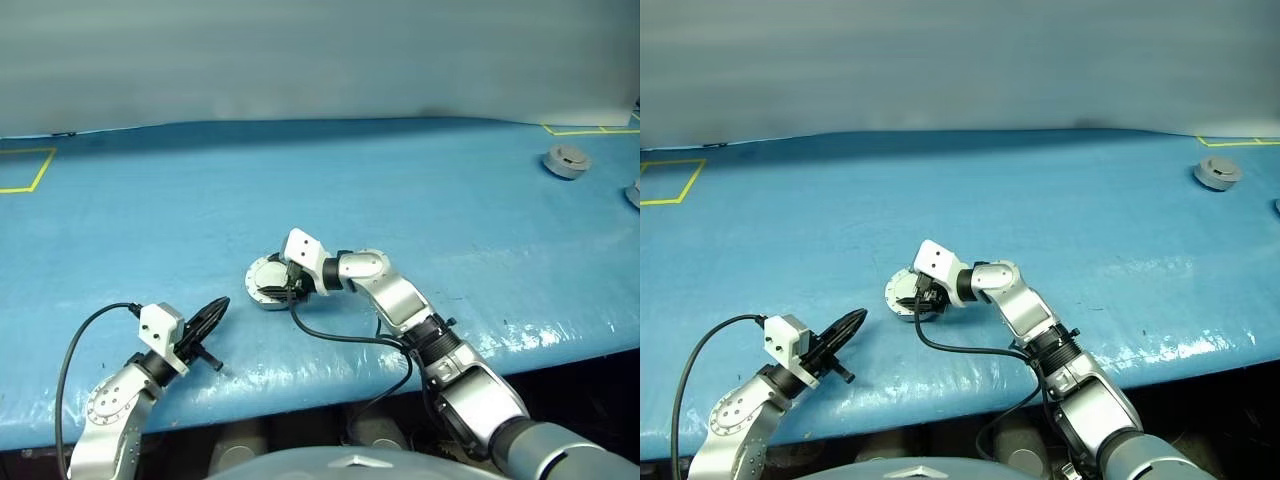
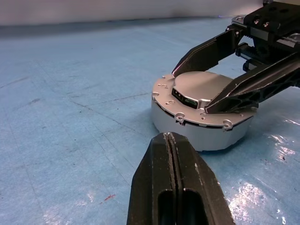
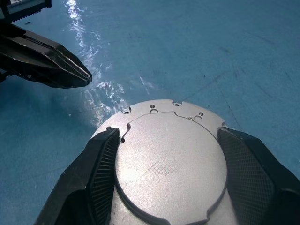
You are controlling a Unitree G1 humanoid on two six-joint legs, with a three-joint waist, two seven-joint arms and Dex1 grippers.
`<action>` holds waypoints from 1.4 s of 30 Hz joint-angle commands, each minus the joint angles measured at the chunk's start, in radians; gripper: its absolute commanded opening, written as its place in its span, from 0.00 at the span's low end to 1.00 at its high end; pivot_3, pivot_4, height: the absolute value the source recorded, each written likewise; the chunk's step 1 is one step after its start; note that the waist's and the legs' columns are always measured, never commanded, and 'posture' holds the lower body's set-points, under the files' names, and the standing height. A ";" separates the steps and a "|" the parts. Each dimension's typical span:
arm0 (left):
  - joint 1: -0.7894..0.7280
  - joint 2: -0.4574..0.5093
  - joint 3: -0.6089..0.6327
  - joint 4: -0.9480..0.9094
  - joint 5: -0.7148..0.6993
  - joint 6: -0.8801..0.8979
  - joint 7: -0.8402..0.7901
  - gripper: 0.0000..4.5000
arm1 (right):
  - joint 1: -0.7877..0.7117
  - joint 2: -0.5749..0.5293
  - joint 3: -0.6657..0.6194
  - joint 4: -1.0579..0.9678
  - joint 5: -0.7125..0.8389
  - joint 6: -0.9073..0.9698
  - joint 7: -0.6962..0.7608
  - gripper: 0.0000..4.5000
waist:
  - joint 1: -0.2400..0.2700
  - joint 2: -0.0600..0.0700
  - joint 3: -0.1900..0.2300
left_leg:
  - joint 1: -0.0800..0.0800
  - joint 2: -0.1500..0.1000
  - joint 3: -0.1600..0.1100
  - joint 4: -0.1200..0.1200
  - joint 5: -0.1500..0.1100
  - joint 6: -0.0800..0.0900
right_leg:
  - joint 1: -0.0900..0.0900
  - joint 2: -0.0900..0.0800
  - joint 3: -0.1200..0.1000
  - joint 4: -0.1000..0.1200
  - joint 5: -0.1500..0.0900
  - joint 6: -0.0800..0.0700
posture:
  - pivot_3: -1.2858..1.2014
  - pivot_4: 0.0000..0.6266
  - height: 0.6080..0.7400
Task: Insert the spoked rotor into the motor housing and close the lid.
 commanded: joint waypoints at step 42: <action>-0.024 -0.007 -0.039 -0.018 0.011 -0.014 0.003 0.00 | 0.033 -0.019 0.026 0.116 -0.088 -0.196 0.060 0.67 | 0.000 -0.001 0.002 | -0.009 0.000 0.005 0.001 0.000 0.000 | -0.003 0.001 0.000 0.000 0.004 -0.004 | 0.52 0.24 1.00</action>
